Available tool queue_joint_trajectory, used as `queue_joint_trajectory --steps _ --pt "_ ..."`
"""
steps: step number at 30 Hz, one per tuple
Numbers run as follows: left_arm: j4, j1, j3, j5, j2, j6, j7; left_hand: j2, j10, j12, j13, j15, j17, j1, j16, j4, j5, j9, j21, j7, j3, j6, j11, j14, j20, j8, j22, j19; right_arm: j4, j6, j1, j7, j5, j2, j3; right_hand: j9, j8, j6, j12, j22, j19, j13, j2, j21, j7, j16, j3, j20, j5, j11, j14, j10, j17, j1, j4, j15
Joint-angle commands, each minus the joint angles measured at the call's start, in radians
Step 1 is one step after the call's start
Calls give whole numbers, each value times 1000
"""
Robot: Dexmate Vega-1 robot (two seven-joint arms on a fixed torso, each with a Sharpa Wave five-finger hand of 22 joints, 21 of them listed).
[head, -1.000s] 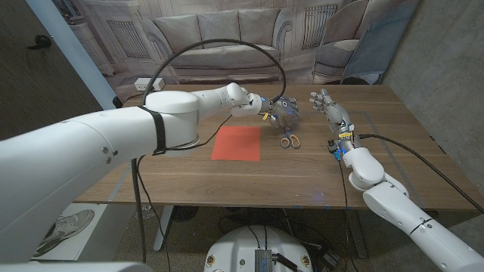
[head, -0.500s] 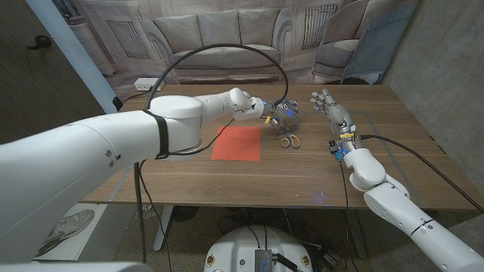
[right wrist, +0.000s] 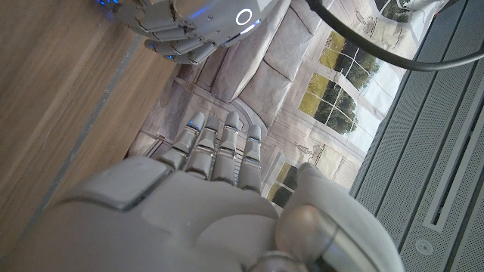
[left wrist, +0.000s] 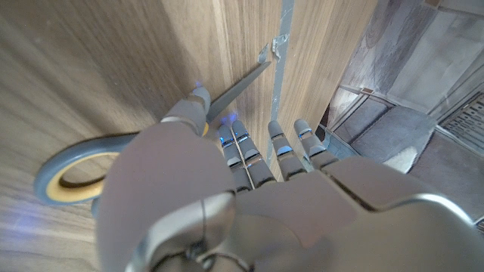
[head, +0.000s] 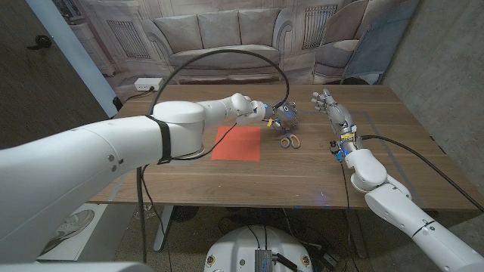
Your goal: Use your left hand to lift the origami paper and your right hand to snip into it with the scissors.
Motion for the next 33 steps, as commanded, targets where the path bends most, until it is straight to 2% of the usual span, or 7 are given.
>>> queue_joint_trajectory --steps 1,10,16,18,25,29,33 --pt "-5 -9 -45 -127 3 -124 -103 -20 -30 -30 -18 -109 -3 -23 -4 11 -5 -16 1 12 -12 -32 2 -1 12 -24 3 -6 1 6 0 -3 -6 3 2 3 -1 8 -4 4 0 4 -2 -3 0 -1 0 6 3 2 4 9 1 -6 1 1" --pt "-6 -47 -16 -135 -15 -154 -149 -52 -48 -52 -35 -100 -11 -34 -20 7 0 -31 -4 16 -32 -54 3 -21 16 -44 2 -15 7 36 -10 -12 -9 20 4 3 0 10 -4 4 1 4 0 -6 0 0 0 5 3 2 7 13 2 -12 4 1" --pt "-5 -41 15 -100 -35 -121 -199 -11 -7 -54 -53 -104 -16 29 -24 -17 7 -45 -4 -2 0 -8 1 -21 13 -40 2 -8 5 50 -21 -41 -33 35 6 3 -1 11 -2 4 4 4 3 -6 0 3 0 2 4 6 15 20 3 -19 9 -1" --pt "-9 -41 44 -59 -31 -129 -133 5 11 -54 -60 -111 -20 54 -24 -26 3 -49 -2 -10 12 16 1 -14 14 -37 1 -2 1 49 -25 -48 -44 33 8 3 -1 12 -1 4 6 4 3 -6 1 4 -1 2 4 3 18 24 3 -22 10 -1" --pt "-5 -38 51 -20 -31 -117 -91 9 168 -38 -92 -157 -40 61 -12 -24 -18 -59 1 -12 14 169 -2 51 -3 -2 0 17 0 51 -30 -57 -55 40 11 3 0 15 2 5 12 4 3 -6 3 8 -2 1 4 6 29 34 4 -29 14 -1" --pt "-6 -44 61 8 -26 -126 -55 12 327 -22 -103 -170 -52 66 1 -24 -18 -66 0 -10 19 308 -3 115 -12 23 0 27 -6 42 -30 -53 -54 36 12 3 0 16 3 5 13 4 3 -7 4 9 -2 1 4 7 33 38 4 -31 14 -2" --pt "-7 -45 52 9 -15 -142 -22 17 411 -1 -85 -178 -50 88 10 -32 -18 -66 0 -2 31 400 -1 158 -14 48 -1 35 -5 39 -27 -53 -57 36 14 3 0 16 3 5 15 4 2 -7 5 8 -2 2 4 6 35 39 3 -32 14 -1"
